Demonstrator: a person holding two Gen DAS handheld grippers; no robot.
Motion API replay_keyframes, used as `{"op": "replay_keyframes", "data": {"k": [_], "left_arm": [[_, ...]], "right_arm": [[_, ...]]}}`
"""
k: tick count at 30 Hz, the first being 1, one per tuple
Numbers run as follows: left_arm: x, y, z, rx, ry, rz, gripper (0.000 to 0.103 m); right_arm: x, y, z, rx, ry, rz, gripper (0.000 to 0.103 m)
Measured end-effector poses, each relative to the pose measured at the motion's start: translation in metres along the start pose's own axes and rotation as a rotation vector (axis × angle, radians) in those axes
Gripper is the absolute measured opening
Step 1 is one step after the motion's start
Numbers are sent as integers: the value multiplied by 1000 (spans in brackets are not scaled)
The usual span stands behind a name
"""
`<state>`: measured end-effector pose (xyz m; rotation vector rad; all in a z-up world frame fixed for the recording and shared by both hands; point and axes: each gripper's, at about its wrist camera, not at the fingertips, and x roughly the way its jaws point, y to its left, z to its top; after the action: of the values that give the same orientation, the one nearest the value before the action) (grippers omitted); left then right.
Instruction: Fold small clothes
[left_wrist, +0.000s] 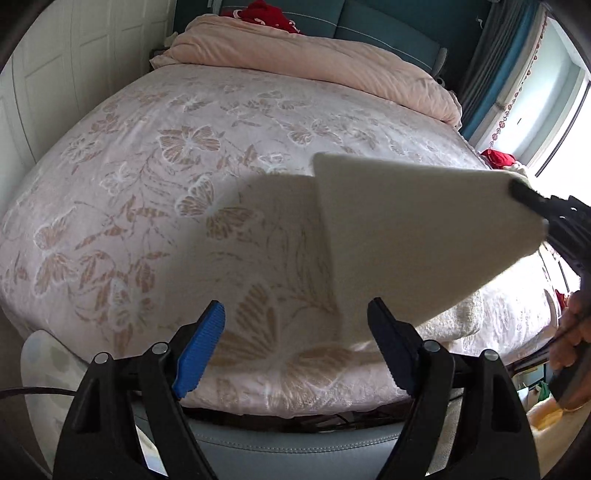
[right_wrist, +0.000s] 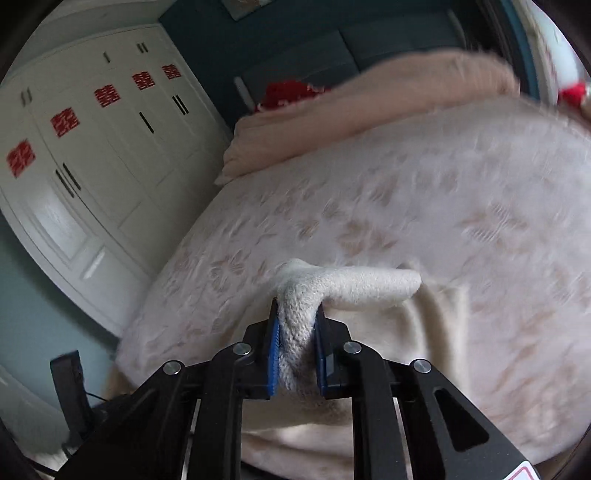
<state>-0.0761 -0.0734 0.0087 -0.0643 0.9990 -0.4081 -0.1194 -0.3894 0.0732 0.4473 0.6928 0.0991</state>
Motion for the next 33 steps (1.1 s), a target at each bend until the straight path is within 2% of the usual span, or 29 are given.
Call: {"op": "replay_keyframes", "data": {"k": [2, 4, 5, 6, 7, 9, 10, 11, 14, 15, 16, 17, 18, 20, 22, 25, 26, 28, 30, 31, 32, 33], "left_arm": [[5, -1, -2, -7, 18, -5, 77], [12, -4, -4, -13, 42, -24, 78], [14, -5, -5, -13, 51, -28, 78], [17, -7, -6, -6, 61, -31, 78], [17, -9, -7, 5, 63, -29, 78], [18, -12, -10, 21, 66, -18, 80], [19, -13, -11, 22, 70, -17, 83], [20, -13, -12, 21, 72, -16, 83], [22, -17, -13, 11, 78, -21, 83], [22, -18, -13, 9, 75, -24, 83], [21, -19, -13, 10, 73, -26, 83], [20, -21, -14, 13, 71, -26, 83], [18, -22, -15, 21, 69, -24, 83], [18, -24, -15, 29, 70, -19, 83], [16, -24, -15, 26, 67, -20, 83], [11, -25, -12, 20, 51, -26, 83], [10, -25, -12, 21, 48, -32, 83], [12, -29, -12, 33, 52, -51, 83], [19, -35, -16, 64, 80, -57, 84], [24, -40, -20, 93, 105, -63, 84], [28, -45, -23, 118, 124, -66, 84], [36, -52, -30, 159, 155, -63, 84]], "right_arm": [[14, -25, -18, 13, 76, -79, 20], [55, -70, -55, 89, 259, -168, 21], [66, -86, -70, 149, 321, -181, 21], [64, -97, -82, 236, 315, -121, 23], [54, -98, -84, 270, 271, -93, 28], [37, -92, -81, 264, 213, -97, 53], [32, -91, -81, 253, 205, -107, 58], [32, -89, -81, 240, 210, -111, 62], [48, -90, -87, 232, 268, -119, 63], [54, -94, -89, 254, 283, -98, 63], [62, -95, -90, 282, 289, -78, 63], [66, -98, -92, 310, 287, -54, 54], [69, -97, -91, 335, 280, -11, 25], [66, -85, -87, 330, 268, 17, 23], [47, -64, -66, 259, 185, 48, 20], [-10, -27, -29, 168, 14, 108, 17], [-31, -15, -21, 114, -37, 98, 17], [-42, -13, -19, 62, -63, 61, 16], [-29, -33, -34, 46, -19, -63, 16], [-10, -54, -45, 72, 46, -122, 17], [14, -84, -64, 148, 142, -150, 17], [25, -102, -76, 206, 183, -147, 17]]}}
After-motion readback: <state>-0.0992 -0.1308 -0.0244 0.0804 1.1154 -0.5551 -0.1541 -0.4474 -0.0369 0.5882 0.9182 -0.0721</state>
